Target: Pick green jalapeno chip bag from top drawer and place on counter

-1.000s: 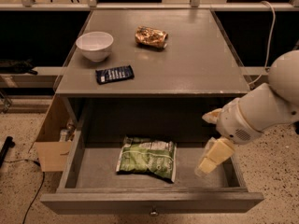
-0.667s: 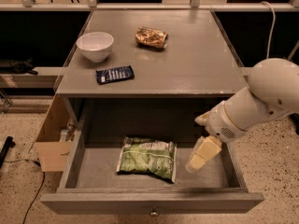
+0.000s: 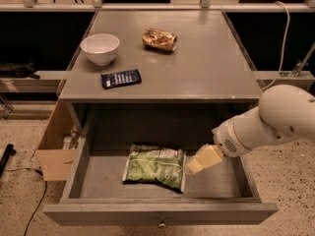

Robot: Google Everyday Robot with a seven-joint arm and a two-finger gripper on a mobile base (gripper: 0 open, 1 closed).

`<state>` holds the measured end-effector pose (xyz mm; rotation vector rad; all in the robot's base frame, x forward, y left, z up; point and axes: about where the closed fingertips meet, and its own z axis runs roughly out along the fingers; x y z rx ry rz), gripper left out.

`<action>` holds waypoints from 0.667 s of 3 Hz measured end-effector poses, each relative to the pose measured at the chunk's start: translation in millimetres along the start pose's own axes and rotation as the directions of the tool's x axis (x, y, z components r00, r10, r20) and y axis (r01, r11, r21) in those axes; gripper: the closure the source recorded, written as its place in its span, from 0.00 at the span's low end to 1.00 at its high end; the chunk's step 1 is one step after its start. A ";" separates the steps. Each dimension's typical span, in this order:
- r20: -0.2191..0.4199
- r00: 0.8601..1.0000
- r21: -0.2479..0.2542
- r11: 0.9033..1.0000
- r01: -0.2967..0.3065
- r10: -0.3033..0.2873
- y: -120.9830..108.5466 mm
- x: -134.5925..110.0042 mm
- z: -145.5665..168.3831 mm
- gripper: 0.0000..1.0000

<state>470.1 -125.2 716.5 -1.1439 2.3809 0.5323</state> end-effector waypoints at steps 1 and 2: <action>0.030 0.999 0.040 0.998 -0.042 0.041 -7.5 -4.9 2.6 0.00; 0.034 0.998 0.048 0.998 -0.047 0.045 -7.6 0.8 -1.1 0.00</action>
Offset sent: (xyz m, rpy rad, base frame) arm 0.0012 -0.0158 -0.0026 0.0109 -0.0301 -0.0895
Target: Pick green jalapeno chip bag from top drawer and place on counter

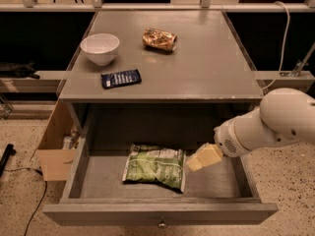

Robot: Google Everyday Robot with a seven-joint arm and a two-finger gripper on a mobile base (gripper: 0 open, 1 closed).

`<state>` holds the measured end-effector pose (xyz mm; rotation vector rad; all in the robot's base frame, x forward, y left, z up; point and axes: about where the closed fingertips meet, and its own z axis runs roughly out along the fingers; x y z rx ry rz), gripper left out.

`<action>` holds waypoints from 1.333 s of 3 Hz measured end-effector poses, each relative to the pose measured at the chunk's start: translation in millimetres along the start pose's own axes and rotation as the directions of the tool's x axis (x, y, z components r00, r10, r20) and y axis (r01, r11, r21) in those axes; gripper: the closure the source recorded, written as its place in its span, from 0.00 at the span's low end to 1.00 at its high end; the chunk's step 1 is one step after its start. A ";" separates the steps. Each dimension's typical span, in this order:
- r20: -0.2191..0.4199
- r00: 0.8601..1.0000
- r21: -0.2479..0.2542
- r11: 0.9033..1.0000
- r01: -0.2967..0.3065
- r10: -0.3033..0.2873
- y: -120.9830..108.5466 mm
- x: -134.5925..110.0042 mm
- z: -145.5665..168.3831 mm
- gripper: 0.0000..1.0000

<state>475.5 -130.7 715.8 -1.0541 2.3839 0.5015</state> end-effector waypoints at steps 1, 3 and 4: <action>-0.004 1.000 -0.021 1.000 -0.002 0.002 6.7 5.5 18.1 0.00; -0.013 1.000 -0.055 0.998 -0.004 0.003 26.0 12.0 55.4 0.00; -0.027 0.999 -0.064 0.998 0.027 -0.029 44.2 2.2 81.9 0.00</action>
Offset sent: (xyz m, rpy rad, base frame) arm -0.0117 0.0280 -0.0552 0.0374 0.0521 0.0180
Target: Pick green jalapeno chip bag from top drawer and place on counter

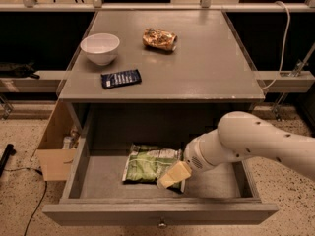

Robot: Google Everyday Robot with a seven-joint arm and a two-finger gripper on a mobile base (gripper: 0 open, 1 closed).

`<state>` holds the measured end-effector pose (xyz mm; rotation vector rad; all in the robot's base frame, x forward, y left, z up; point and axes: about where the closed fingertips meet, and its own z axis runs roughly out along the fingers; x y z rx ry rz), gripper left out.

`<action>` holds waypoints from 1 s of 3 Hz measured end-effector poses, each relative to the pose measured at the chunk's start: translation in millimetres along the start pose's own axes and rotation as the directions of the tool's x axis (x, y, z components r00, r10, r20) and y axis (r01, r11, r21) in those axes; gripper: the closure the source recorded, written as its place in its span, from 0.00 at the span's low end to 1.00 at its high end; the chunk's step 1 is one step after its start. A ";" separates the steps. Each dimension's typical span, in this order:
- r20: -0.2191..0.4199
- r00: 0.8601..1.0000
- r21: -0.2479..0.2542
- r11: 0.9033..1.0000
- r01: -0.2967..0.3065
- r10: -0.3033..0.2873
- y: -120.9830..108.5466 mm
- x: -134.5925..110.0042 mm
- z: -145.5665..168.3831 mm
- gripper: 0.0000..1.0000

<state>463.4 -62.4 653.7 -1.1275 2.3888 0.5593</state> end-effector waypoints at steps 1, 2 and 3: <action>-0.019 0.998 0.037 0.998 0.053 -0.052 5.6 -21.7 39.6 0.00; -0.018 0.998 0.038 0.998 0.054 -0.053 5.7 -22.6 40.2 0.00; -0.010 1.000 0.043 0.999 0.001 -0.001 -18.8 -2.6 49.6 0.00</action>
Offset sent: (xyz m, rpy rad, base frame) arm 0.0219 0.0479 -0.0311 -0.0633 -0.0542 0.0273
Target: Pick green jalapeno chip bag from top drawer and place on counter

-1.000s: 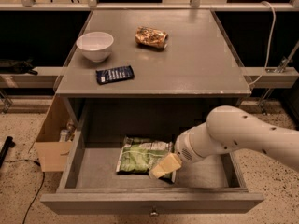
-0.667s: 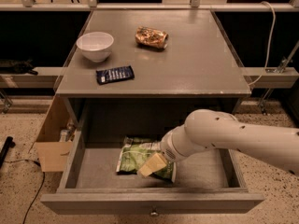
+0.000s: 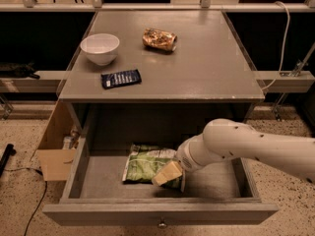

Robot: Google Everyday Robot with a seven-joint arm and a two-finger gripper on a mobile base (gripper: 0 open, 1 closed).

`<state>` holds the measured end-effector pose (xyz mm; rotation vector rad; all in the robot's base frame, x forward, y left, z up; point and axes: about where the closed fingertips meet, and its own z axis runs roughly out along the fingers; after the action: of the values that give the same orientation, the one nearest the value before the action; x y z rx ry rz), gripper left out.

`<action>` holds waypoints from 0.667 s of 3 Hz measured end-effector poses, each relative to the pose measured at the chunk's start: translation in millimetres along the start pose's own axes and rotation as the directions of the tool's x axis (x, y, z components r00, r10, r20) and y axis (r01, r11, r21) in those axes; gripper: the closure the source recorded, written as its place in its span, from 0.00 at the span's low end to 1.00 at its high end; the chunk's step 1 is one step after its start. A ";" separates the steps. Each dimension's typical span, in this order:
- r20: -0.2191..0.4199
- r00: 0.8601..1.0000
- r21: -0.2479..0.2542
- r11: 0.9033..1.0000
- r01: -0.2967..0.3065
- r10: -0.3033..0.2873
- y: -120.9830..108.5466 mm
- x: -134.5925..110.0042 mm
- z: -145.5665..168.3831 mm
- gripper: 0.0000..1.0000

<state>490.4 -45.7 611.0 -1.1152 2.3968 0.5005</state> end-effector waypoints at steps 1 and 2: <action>-0.001 1.000 0.001 1.000 -0.001 0.001 0.0 1.0 0.7 0.00; -0.001 1.000 0.001 1.000 -0.001 0.001 0.1 1.0 0.7 0.18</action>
Offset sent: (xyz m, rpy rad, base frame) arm -0.0005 -0.0003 -0.0011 -0.0009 0.0003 -0.0011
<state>489.9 -46.0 609.9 -1.1143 2.3980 0.4993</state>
